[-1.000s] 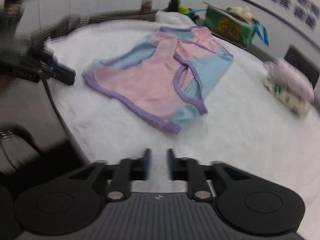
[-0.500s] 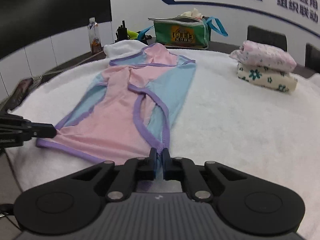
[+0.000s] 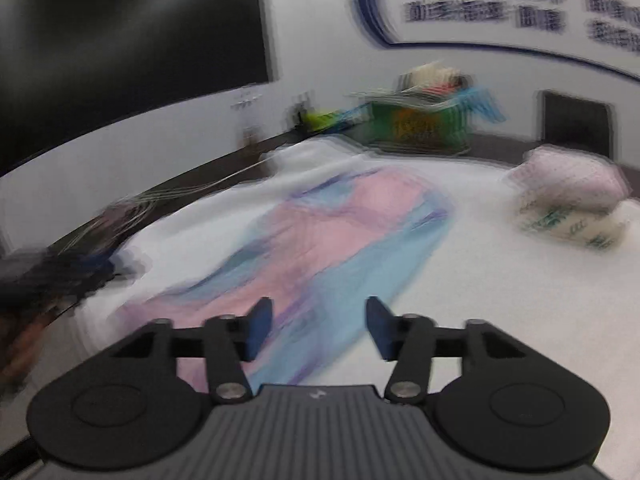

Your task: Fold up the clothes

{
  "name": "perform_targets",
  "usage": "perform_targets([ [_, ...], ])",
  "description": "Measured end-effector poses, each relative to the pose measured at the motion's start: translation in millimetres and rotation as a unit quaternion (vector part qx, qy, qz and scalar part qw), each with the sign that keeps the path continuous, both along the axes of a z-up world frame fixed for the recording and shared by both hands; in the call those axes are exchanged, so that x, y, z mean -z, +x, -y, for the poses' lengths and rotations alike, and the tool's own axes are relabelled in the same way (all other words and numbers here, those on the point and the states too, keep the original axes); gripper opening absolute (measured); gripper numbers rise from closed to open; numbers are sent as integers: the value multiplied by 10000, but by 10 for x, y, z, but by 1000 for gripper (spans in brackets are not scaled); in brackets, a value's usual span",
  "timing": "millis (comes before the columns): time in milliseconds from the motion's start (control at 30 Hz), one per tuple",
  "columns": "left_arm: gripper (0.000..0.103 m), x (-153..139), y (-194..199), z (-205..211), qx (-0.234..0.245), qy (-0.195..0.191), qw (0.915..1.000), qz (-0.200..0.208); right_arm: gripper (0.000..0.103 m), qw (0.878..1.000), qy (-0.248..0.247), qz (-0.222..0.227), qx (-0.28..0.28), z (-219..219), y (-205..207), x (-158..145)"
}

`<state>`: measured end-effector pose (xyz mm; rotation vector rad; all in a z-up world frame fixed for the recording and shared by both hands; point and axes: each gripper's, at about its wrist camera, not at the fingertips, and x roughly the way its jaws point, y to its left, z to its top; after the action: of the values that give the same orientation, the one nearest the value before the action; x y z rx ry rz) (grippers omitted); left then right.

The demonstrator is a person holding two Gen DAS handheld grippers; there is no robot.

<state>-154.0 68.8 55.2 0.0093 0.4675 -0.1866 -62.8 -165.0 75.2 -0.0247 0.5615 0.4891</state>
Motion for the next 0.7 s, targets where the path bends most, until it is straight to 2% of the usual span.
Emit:
perform_targets([
  [100,54,118,86,570,992,41,9942,-406,55,9979,-36,-429,493,45,983,31],
  [200,54,280,114,961,1181,470,9903,-565,54,9902,28,-1114,839,-54,1890,185],
  [267,54,364,114,1085,1047,816,9896,-547,52,9842,-284,-1347,1117,-220,2329,352],
  [333,50,425,108,1102,958,929,9895,-559,50,9799,-510,-1407,1323,-327,2539,490],
  [367,34,449,111,1087,977,933,9891,-592,39,9781,-612,-1414,1398,-376,2620,557],
  [400,27,450,132,1062,1050,816,9891,-636,36,9781,-619,-1354,1458,-380,2621,585],
  [433,14,443,162,1033,1054,728,9894,-682,9,9779,-626,-1293,1517,-384,2621,613],
  [467,6,427,180,998,1021,747,9896,-686,2,9778,-624,-1236,1575,-386,2620,639],
  [567,5,328,205,786,946,748,9915,-487,2,9786,-227,-1049,1758,-209,2422,529],
  [700,4,152,214,346,734,778,9942,-141,2,9766,345,-563,2049,329,1758,257],
])
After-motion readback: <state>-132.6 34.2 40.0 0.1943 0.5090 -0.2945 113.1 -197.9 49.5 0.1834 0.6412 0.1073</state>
